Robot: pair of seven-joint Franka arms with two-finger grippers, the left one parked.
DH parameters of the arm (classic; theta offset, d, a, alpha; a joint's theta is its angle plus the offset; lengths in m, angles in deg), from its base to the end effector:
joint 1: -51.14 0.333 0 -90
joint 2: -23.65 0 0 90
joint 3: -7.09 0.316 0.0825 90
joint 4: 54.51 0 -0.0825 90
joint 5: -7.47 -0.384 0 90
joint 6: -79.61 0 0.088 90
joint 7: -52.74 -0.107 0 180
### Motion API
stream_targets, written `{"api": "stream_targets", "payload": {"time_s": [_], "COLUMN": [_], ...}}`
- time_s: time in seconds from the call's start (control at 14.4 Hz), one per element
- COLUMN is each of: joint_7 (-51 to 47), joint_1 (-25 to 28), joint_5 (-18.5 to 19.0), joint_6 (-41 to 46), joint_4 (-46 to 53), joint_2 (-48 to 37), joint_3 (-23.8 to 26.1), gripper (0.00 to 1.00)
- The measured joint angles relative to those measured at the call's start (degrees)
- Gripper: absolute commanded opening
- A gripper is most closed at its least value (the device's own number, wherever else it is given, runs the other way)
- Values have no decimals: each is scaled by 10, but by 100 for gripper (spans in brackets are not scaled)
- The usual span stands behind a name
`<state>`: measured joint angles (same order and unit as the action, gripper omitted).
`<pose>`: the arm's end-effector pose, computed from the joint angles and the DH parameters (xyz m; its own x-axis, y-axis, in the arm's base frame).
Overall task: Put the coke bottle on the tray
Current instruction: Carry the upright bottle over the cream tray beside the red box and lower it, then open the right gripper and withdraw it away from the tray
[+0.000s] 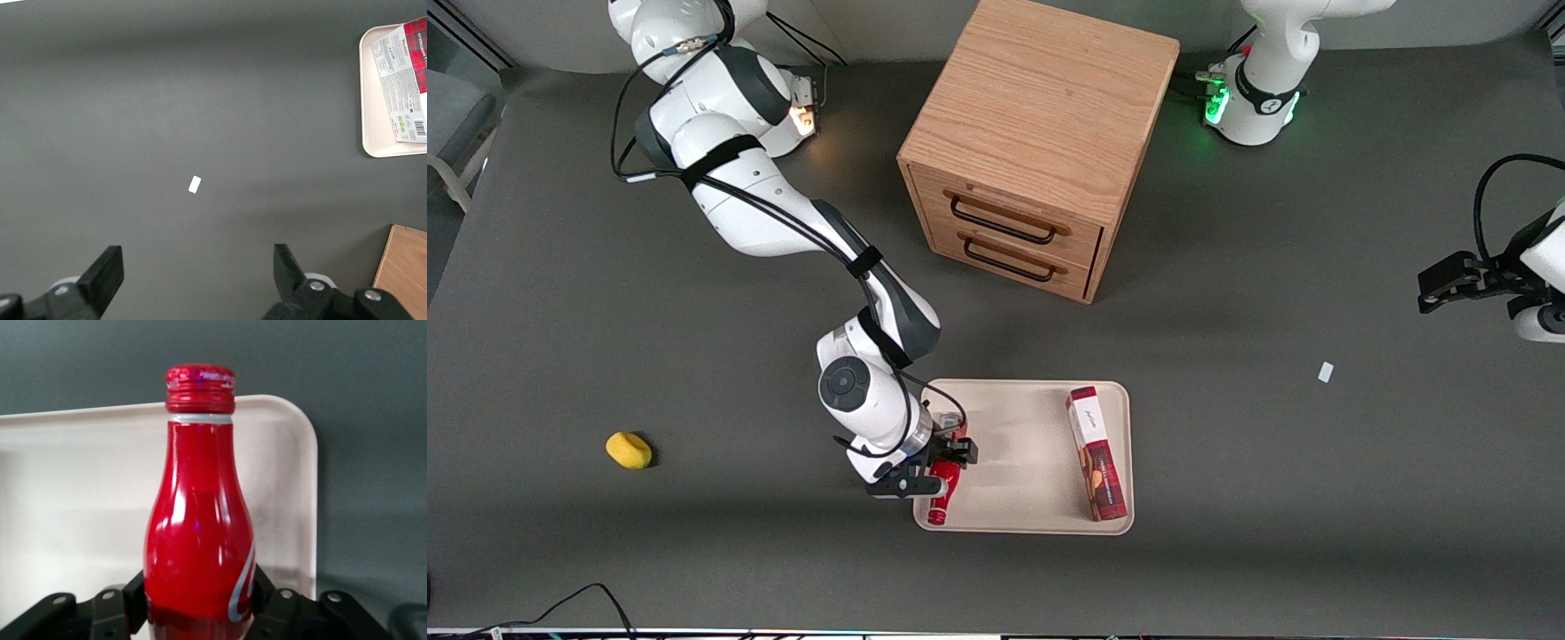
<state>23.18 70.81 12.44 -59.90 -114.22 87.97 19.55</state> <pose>0.7113 0.3671 0.1799 0.9805 -0.0691 0.1839 -0.0222 -0.9691 -0.2455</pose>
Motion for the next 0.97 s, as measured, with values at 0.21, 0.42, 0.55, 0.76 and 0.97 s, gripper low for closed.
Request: {"api": "stream_targets", "payload": {"time_s": [0.21, 0.42, 0.55, 0.76, 0.97], "joint_7": [0, 0, 0, 0, 0], "joint_1": [0, 2, 3, 3, 0], "joint_5": [3, 10, 10, 11, 11], "joint_6": [-10, -29, -35, -40, -36], "joint_4": [-1, -5, -5, -3, -8], "joint_2": [0, 2, 2, -4, -37], "joint_3": [-3, -6, -7, -8, -9], "gripper": [100, 100, 100, 100, 100]}}
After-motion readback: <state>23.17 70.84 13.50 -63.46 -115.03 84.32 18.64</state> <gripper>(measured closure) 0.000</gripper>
